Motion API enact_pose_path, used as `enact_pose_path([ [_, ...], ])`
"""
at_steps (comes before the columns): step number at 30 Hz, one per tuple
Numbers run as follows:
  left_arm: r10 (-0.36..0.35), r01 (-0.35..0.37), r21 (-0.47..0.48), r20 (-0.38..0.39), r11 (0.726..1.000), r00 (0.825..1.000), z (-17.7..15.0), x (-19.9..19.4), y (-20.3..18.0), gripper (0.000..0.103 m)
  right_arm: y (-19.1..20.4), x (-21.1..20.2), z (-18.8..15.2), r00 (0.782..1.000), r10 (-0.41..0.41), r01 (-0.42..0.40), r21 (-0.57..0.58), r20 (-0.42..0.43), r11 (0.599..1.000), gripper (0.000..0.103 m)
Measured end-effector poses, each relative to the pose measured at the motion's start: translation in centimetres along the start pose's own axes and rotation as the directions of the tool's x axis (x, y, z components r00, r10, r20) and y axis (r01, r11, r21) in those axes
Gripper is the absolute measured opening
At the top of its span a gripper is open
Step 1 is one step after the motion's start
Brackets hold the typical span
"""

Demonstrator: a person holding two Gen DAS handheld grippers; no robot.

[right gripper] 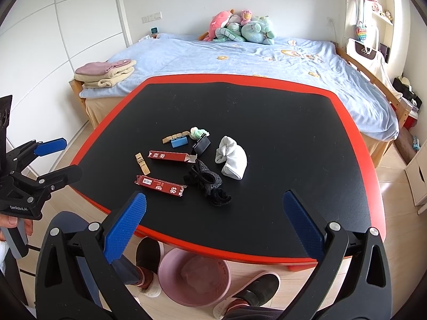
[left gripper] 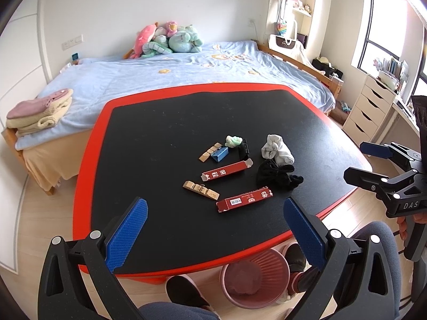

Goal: Collect trash

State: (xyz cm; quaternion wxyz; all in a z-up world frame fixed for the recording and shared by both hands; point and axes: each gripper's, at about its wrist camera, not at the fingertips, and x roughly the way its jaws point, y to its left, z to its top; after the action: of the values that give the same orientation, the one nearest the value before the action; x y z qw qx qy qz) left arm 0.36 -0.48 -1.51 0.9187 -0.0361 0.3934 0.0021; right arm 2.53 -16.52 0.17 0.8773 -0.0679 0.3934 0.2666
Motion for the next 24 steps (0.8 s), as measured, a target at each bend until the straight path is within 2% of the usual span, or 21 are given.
enact_pose_path([
  [24,-0.014,0.014,0.009,-0.016,1.0,1.0,-0.1,0.72,-0.36,0.098,-0.11,0.75,0.24,0.999,0.003,-0.003,0.002,-0.032,1.0,0.1],
])
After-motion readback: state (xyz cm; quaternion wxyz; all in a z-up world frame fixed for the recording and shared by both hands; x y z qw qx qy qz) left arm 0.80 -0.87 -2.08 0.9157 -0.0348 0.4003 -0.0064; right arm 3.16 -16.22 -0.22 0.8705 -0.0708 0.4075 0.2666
